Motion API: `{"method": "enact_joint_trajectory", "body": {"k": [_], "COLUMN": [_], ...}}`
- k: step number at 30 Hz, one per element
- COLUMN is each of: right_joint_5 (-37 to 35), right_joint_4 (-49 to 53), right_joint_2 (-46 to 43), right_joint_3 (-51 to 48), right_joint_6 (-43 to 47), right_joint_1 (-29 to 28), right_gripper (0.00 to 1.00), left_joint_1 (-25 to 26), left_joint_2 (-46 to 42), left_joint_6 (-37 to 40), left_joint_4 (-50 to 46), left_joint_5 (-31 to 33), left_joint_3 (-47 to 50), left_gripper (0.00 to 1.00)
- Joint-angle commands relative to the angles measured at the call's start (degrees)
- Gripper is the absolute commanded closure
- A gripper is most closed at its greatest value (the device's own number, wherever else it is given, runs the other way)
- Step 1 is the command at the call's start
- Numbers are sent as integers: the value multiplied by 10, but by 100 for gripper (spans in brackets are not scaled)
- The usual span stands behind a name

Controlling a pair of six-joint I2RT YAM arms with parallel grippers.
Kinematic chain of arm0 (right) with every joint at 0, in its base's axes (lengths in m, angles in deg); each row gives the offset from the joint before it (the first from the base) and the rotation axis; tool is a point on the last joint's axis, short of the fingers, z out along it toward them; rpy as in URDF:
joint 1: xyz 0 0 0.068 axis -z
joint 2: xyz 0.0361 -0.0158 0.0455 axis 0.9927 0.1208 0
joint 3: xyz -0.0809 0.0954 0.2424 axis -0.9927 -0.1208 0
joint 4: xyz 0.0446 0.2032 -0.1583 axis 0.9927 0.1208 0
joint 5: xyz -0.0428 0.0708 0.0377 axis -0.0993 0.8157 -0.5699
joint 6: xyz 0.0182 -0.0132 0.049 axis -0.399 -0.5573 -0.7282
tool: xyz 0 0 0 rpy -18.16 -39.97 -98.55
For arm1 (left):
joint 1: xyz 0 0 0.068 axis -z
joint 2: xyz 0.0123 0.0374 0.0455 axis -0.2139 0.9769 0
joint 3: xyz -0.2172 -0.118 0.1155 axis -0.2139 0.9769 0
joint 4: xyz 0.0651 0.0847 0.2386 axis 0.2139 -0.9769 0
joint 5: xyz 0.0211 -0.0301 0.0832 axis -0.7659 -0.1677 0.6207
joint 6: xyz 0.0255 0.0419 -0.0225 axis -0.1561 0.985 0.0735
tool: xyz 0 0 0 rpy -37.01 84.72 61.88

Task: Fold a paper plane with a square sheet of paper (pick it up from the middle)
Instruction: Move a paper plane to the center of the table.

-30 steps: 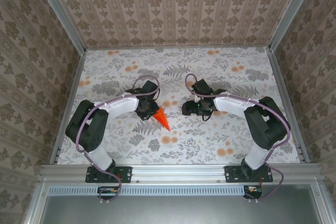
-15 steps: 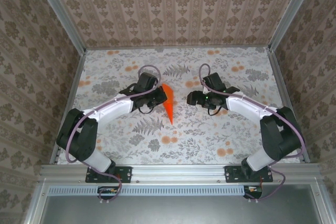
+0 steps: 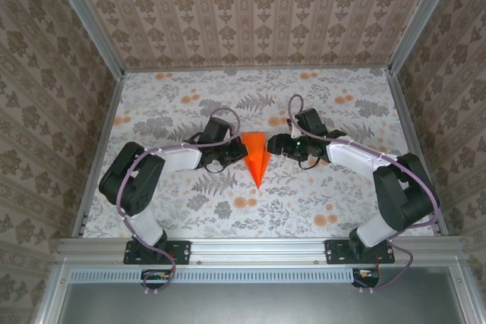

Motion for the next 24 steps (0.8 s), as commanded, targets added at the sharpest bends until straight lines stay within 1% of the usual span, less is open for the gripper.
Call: {"method": "enact_joint_trajectory", "body": {"k": [1,5,10,12,17,19,24], "right_joint_5": [24,15,-18,-28,-34,-37,-46], "right_joint_4": [-9,0,21,24,45,62,81], "right_joint_2": [23,41,60,65,86,100,121], "right_joint_3": [3,21,55,62,89,102,118], "right_joint_6": [4,12,29,32,40,41,43], "right_joint_1": [-16,-48,-94,-103,-116,-120,-119], "right_gripper": [33,38,46,48,59,60,58], "left_joint_1": [-6,-10,-12,-12,-12,-12,-12], "left_joint_2": [3,-4,-6,-5,-6,-5,-7], "left_joint_6": [-7,-12,-11,-11,-11,-13,-13], "left_joint_4": [4,1,4,5,8,10,11], "left_joint_5": [11,26,21,20,16,16,14], "left_joint_3": [10,29,32,33,33,35,36], "left_gripper": [100,100,100,100,100,100,100]}}
